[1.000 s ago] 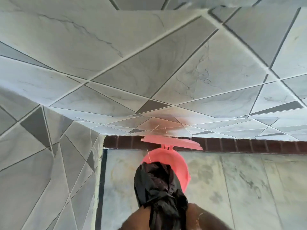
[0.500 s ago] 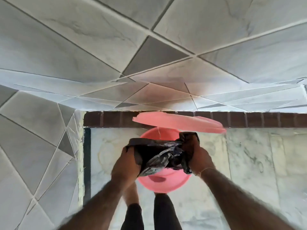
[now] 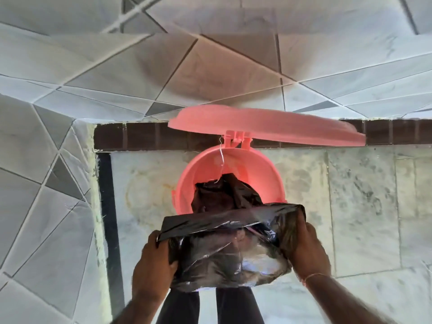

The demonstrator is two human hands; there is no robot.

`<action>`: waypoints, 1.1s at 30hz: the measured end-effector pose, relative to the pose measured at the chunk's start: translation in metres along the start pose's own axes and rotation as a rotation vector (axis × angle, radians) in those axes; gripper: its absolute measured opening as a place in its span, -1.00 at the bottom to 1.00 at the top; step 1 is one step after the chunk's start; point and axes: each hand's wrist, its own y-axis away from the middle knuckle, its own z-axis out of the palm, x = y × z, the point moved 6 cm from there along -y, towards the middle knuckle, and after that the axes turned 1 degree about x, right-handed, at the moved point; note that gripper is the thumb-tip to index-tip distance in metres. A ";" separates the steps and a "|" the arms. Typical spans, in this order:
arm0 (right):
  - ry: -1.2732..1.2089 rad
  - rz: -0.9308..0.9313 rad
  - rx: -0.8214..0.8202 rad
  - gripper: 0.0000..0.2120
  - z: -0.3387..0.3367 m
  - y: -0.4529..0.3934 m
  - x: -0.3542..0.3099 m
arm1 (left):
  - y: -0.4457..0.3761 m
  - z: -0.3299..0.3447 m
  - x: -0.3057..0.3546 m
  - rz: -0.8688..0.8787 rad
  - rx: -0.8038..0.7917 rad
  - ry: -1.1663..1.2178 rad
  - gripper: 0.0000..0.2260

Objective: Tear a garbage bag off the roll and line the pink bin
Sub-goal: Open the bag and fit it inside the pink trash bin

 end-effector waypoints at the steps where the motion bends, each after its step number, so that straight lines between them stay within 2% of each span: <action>1: 0.016 -0.006 0.010 -0.21 0.004 -0.002 0.000 | -0.006 0.002 -0.002 -0.015 0.015 -0.015 -0.45; 6: -0.035 -0.084 0.144 -0.26 -0.006 -0.031 -0.014 | -0.056 -0.014 -0.006 -0.049 0.124 -0.006 -0.34; 10: -0.098 -0.144 0.122 -0.17 -0.039 -0.057 -0.039 | -0.100 -0.059 0.001 0.075 0.172 -0.027 -0.31; 11: -0.117 -0.151 0.088 -0.11 -0.045 -0.063 -0.044 | -0.107 -0.069 0.006 0.117 0.143 -0.009 -0.31; 14: -0.138 -0.213 -0.040 0.00 -0.054 -0.083 -0.058 | -0.124 -0.094 0.024 0.206 -0.075 0.080 -0.37; 16: -0.097 -0.241 -0.093 0.04 -0.060 -0.093 -0.062 | -0.131 -0.112 0.038 0.247 -0.179 -0.028 -0.36; 19: -0.049 -0.264 -0.011 -0.17 -0.081 -0.106 -0.068 | -0.135 -0.135 0.060 0.251 -0.286 -0.214 -0.37; 21: -0.026 -0.301 0.063 -0.32 -0.096 -0.111 -0.078 | -0.135 -0.142 0.080 0.240 -0.322 -0.247 -0.45; 23: -0.012 -0.319 0.116 -0.43 -0.104 -0.116 -0.091 | -0.137 -0.145 0.103 0.225 -0.283 -0.102 -0.59; 26: -0.068 -0.257 0.102 -0.49 -0.107 -0.117 -0.112 | -0.144 -0.137 0.126 0.085 -0.207 0.262 -0.83; 28: -0.159 -0.215 0.062 -0.50 -0.103 -0.117 -0.124 | -0.151 -0.132 0.131 0.038 -0.130 0.331 -0.75; 31: -0.303 -0.126 -0.021 -0.58 -0.087 -0.124 -0.130 | -0.161 -0.134 0.125 -0.032 0.023 0.269 -0.58; 33: -0.296 -0.137 -0.086 -0.63 -0.075 -0.128 -0.132 | -0.167 -0.130 0.117 -0.077 0.039 0.216 -0.55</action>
